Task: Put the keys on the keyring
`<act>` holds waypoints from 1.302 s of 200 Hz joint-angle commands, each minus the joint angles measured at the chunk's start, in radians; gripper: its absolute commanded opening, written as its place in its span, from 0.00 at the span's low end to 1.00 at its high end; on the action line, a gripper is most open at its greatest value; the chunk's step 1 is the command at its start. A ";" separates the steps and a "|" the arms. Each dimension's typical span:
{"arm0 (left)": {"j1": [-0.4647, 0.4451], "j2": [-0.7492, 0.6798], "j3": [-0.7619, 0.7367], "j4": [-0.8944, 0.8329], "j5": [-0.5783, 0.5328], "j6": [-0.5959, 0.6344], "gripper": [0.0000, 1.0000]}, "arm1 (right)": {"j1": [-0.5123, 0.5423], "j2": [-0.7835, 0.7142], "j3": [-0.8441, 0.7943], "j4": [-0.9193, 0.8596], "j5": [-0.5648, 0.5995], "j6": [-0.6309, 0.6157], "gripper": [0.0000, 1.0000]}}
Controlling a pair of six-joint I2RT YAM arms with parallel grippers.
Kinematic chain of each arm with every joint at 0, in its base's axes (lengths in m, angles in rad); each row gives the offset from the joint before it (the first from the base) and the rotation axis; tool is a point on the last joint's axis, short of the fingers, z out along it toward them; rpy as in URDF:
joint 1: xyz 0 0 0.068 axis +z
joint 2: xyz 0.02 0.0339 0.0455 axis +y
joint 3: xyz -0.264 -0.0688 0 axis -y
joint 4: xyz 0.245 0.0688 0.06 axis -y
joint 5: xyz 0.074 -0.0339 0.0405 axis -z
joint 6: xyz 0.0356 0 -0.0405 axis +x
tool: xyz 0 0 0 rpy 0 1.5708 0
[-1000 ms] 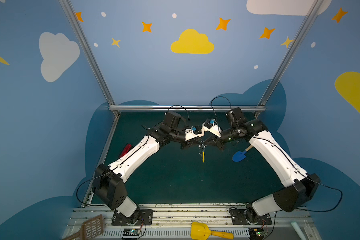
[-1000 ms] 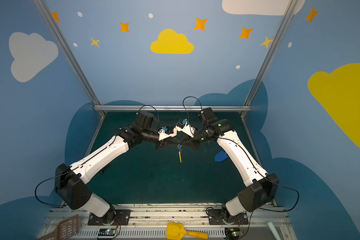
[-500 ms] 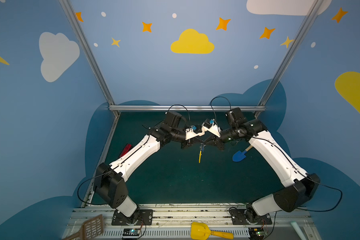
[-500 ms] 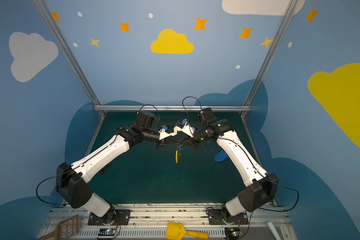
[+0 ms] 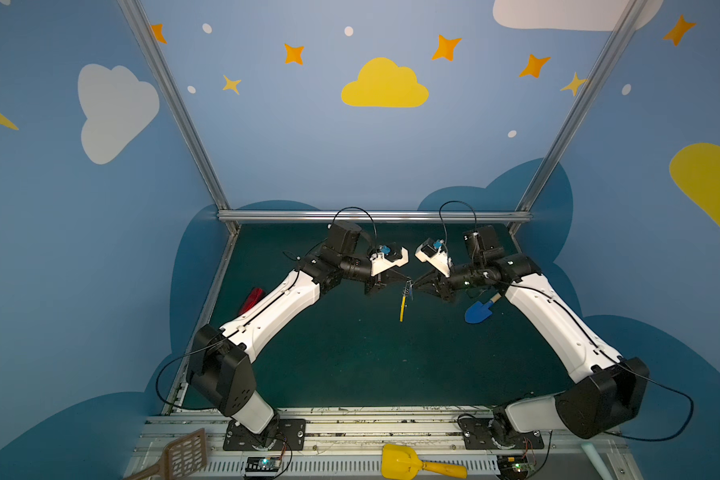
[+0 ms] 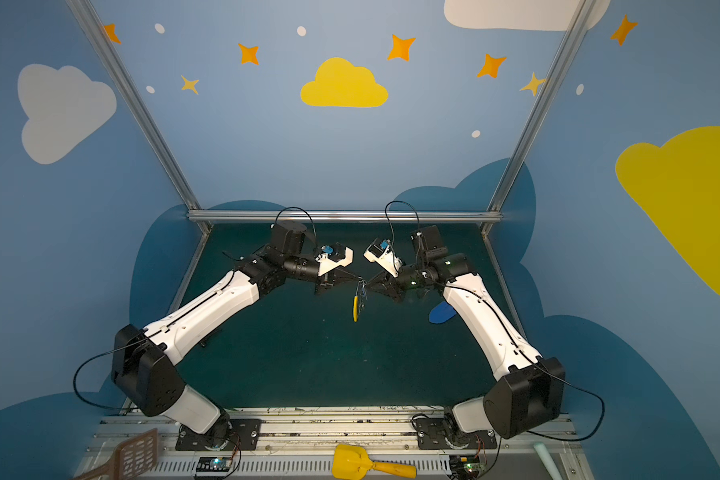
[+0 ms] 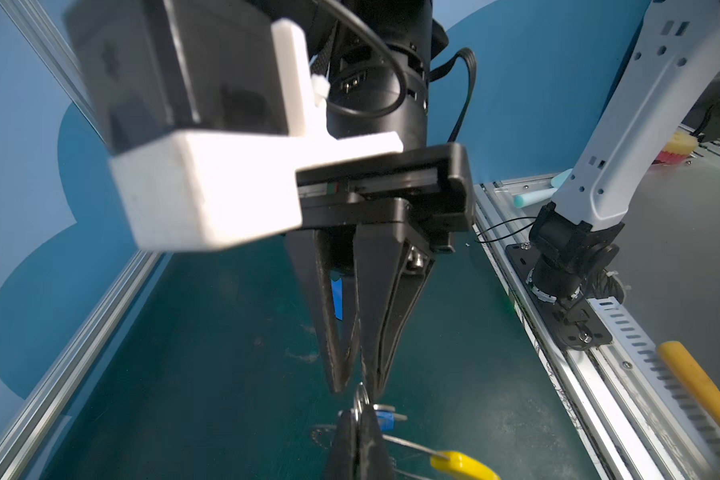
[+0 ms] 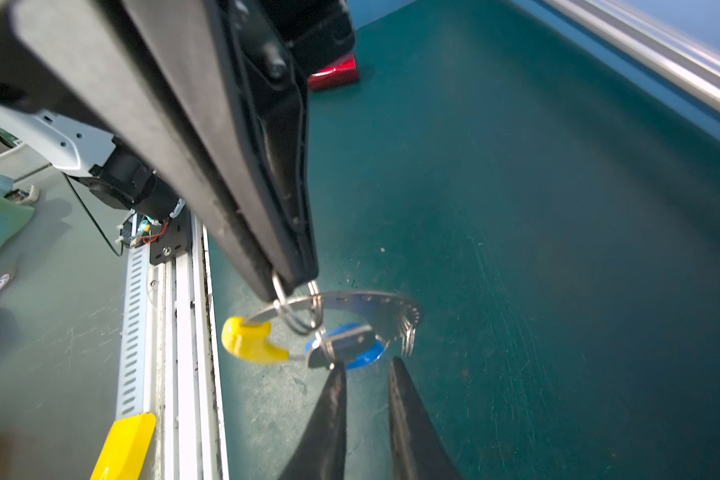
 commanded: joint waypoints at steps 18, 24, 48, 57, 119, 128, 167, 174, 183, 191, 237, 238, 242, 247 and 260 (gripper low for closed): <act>0.014 -0.034 -0.051 0.167 0.045 -0.103 0.04 | -0.015 -0.077 -0.048 0.139 -0.119 0.043 0.24; 0.016 -0.035 -0.061 0.193 0.051 -0.119 0.04 | -0.016 -0.089 -0.059 0.160 -0.123 0.048 0.27; 0.017 -0.035 -0.092 0.279 0.077 -0.170 0.04 | -0.018 -0.119 -0.091 0.228 -0.124 0.060 0.32; 0.018 -0.036 -0.100 0.308 0.084 -0.187 0.04 | -0.018 -0.116 -0.089 0.234 -0.124 0.061 0.32; 0.016 -0.037 -0.124 0.386 0.118 -0.225 0.04 | -0.020 -0.082 -0.063 0.230 -0.128 0.052 0.29; 0.016 -0.037 -0.125 0.386 0.118 -0.225 0.04 | -0.020 -0.083 -0.063 0.232 -0.132 0.050 0.27; 0.015 -0.029 -0.116 0.366 0.120 -0.214 0.04 | -0.020 -0.090 -0.064 0.242 -0.158 0.037 0.09; 0.016 -0.028 -0.116 0.364 0.119 -0.211 0.04 | -0.020 -0.091 -0.065 0.236 -0.160 0.031 0.05; 0.016 -0.027 -0.115 0.364 0.117 -0.211 0.04 | -0.021 -0.089 -0.063 0.225 -0.161 0.024 0.01; 0.016 -0.025 -0.112 0.362 0.117 -0.210 0.04 | -0.021 -0.087 -0.061 0.216 -0.161 0.019 0.00; 0.015 0.000 -0.032 0.163 0.071 -0.085 0.29 | -0.022 -0.056 0.005 0.077 -0.120 -0.039 0.00; 0.015 0.001 -0.030 0.157 0.069 -0.082 0.29 | -0.023 -0.055 0.007 0.072 -0.118 -0.040 0.00; 0.015 0.004 -0.019 0.128 0.060 -0.065 0.29 | -0.022 -0.049 0.020 0.052 -0.110 -0.049 0.00; 0.014 0.009 -0.004 0.090 0.049 -0.039 0.29 | -0.022 -0.040 0.035 0.017 -0.102 -0.062 0.00; 0.015 0.023 0.036 -0.002 0.028 0.026 0.28 | -0.019 -0.015 0.077 -0.059 -0.081 -0.090 0.00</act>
